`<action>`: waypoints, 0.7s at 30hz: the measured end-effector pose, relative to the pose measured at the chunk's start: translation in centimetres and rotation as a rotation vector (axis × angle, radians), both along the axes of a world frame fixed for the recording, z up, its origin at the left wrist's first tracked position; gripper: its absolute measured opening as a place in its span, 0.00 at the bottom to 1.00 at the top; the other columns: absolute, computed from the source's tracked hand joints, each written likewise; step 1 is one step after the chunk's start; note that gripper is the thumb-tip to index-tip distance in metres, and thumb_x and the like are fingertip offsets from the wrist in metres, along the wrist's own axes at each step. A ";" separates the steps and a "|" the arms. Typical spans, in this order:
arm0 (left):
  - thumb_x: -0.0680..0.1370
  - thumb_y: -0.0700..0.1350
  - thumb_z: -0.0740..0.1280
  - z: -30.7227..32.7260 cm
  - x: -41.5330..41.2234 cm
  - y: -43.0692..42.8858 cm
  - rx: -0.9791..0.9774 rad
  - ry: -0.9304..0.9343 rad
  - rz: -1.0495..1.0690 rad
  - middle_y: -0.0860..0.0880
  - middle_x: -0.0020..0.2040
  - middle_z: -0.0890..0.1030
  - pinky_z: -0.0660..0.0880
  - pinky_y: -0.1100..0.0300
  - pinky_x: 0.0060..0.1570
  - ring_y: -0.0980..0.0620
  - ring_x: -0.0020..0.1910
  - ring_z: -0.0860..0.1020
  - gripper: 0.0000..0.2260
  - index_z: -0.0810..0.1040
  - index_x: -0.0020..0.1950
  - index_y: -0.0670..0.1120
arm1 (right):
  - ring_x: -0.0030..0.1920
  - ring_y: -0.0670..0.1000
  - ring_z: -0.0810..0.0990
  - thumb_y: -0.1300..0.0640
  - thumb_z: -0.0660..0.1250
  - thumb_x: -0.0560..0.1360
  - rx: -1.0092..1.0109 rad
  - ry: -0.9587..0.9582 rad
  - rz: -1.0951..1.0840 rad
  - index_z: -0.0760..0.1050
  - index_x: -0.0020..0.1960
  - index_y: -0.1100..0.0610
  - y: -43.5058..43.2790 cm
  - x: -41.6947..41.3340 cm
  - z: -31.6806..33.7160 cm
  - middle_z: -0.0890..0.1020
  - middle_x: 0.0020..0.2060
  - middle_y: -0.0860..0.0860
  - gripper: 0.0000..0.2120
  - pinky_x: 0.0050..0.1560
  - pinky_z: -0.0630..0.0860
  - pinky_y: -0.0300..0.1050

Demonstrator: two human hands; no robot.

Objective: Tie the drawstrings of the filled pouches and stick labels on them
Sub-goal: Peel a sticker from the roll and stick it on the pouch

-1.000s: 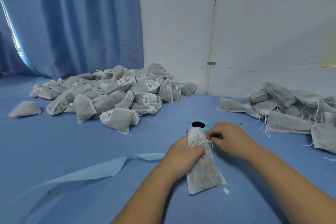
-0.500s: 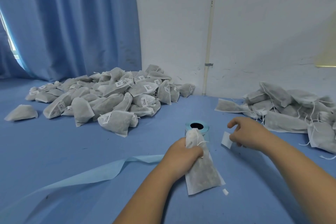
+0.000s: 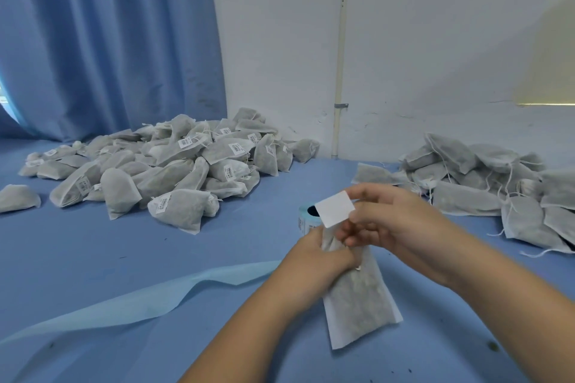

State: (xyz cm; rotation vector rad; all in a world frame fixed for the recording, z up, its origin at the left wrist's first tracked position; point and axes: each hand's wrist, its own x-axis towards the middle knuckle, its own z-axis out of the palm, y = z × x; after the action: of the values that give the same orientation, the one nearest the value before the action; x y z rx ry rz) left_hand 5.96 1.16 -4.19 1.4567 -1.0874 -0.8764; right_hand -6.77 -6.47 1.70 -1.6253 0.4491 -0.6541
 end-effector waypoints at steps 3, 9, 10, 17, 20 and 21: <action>0.65 0.47 0.69 0.1 -0.3 0.1 -0.009 0.096 -0.044 0.44 0.54 0.84 0.76 0.46 0.62 0.47 0.55 0.83 0.19 0.80 0.55 0.50 | 0.41 0.55 0.81 0.69 0.61 0.75 0.006 -0.009 -0.034 0.80 0.50 0.63 0.1 0.0 0.0 0.81 0.39 0.61 0.10 0.45 0.78 0.45; 0.67 0.39 0.68 -0.2 0.2 0.0 -0.046 0.276 -0.172 0.45 0.50 0.84 0.78 0.51 0.57 0.46 0.53 0.83 0.20 0.79 0.59 0.44 | 0.44 0.54 0.83 0.69 0.62 0.74 -0.062 0.020 -0.141 0.80 0.50 0.62 0.4 0.2 0.3 0.83 0.44 0.63 0.11 0.50 0.80 0.48; 0.67 0.38 0.68 -0.2 0.1 0.0 -0.064 0.284 -0.172 0.45 0.49 0.84 0.79 0.53 0.54 0.47 0.52 0.83 0.19 0.79 0.58 0.44 | 0.44 0.54 0.83 0.69 0.62 0.74 -0.095 0.035 -0.162 0.80 0.50 0.61 0.4 0.1 0.4 0.84 0.45 0.62 0.11 0.51 0.81 0.49; 0.74 0.38 0.69 0.0 0.6 0.0 -0.166 0.337 -0.028 0.44 0.50 0.86 0.80 0.60 0.45 0.48 0.50 0.85 0.13 0.79 0.58 0.42 | 0.33 0.44 0.76 0.64 0.66 0.70 -0.652 0.143 -0.456 0.77 0.45 0.47 0.1 -1.5 2.3 0.80 0.35 0.46 0.11 0.33 0.73 0.33; 0.71 0.41 0.69 -0.1 0.5 -0.1 -0.188 0.333 -0.001 0.42 0.52 0.85 0.81 0.58 0.49 0.46 0.52 0.84 0.16 0.80 0.58 0.40 | 0.37 0.40 0.74 0.62 0.66 0.70 -0.871 0.207 -0.499 0.75 0.48 0.49 0.8 -1.3 2.2 0.78 0.35 0.44 0.11 0.38 0.70 0.32; 0.70 0.42 0.68 -0.1 0.4 -0.2 -0.193 0.329 -0.001 0.41 0.53 0.85 0.80 0.55 0.52 0.45 0.54 0.83 0.18 0.79 0.59 0.40 | 0.38 0.40 0.74 0.62 0.66 0.71 -0.958 0.244 -0.508 0.74 0.51 0.49 1.1 -1.0 2.0 0.77 0.36 0.43 0.12 0.39 0.69 0.33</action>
State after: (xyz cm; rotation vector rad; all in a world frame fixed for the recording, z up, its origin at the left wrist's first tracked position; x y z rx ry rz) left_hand 6.40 1.01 -4.29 1.1072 -0.8981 -0.9462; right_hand -7.80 -5.37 3.68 -2.5442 0.8171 -1.1667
